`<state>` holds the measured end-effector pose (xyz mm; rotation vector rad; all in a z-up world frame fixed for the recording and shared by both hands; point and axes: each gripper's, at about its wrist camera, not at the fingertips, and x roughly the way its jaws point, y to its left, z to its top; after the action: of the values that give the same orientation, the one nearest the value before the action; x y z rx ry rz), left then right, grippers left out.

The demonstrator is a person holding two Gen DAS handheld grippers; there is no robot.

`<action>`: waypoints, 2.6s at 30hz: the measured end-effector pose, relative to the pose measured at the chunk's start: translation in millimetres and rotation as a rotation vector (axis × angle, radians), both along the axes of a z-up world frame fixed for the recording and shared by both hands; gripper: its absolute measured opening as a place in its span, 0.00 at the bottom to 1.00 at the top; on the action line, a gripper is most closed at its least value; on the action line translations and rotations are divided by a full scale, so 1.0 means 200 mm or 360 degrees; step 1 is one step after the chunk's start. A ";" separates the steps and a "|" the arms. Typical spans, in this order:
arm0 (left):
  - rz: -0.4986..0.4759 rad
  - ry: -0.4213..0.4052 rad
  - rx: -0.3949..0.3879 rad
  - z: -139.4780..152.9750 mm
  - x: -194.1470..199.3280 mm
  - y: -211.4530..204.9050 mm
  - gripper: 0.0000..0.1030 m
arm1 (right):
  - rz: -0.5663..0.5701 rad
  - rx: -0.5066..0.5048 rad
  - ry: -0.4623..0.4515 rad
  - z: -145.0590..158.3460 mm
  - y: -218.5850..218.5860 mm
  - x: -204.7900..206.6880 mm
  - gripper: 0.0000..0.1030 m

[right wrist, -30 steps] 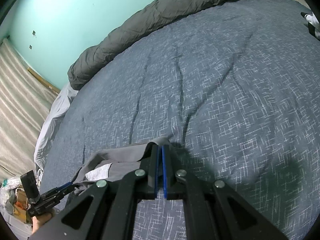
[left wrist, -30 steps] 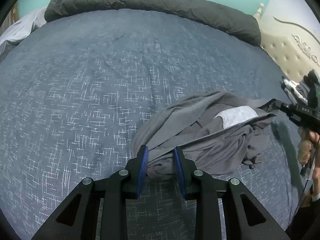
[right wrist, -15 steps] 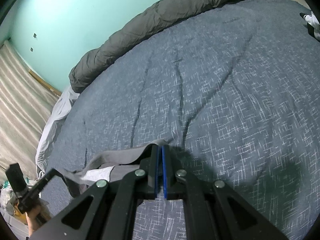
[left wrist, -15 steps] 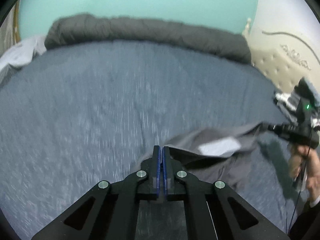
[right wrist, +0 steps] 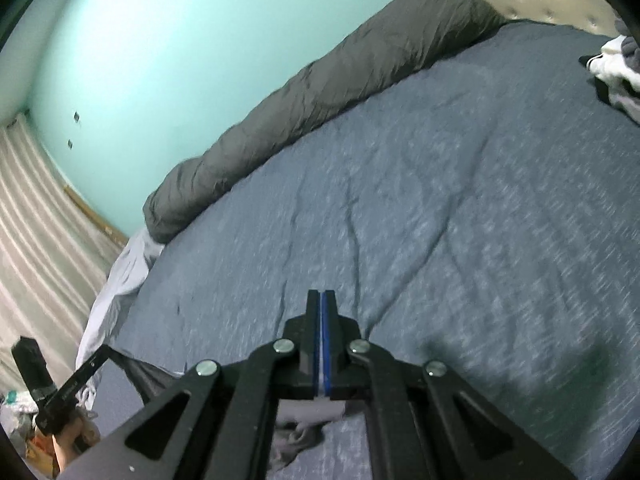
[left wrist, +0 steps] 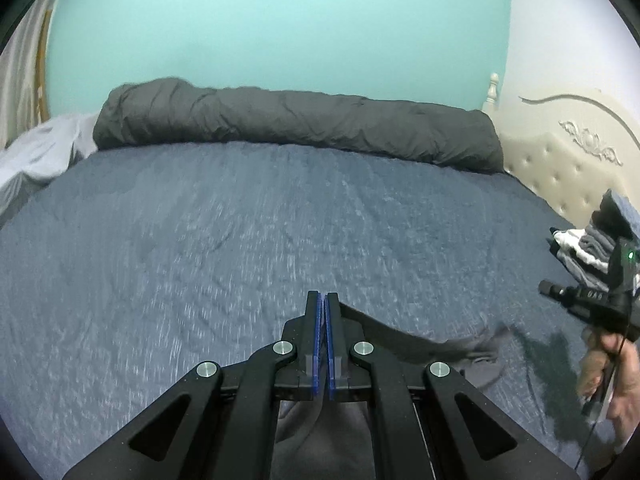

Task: Fold clothes

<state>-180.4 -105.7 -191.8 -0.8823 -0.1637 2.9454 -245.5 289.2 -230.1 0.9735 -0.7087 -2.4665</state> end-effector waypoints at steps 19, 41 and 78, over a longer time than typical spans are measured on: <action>0.0170 -0.0194 0.0192 -0.20 -0.20 -0.19 0.10 | 0.0222 0.0064 -0.0413 -0.27 -0.10 -0.06 0.15; 0.0092 -0.0443 0.0355 -0.48 -0.24 -0.21 0.31 | 0.0449 0.0424 -0.0409 -0.31 -0.17 0.01 0.26; -0.0031 -0.0462 0.0381 -0.53 -0.30 -0.22 0.04 | 0.0373 0.0423 -0.0162 -0.26 -0.32 -0.13 0.01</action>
<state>-240.8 -149.0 -298.7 -1.2551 -0.5054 2.6874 -271.3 225.9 -281.3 1.2106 -0.2794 -2.3538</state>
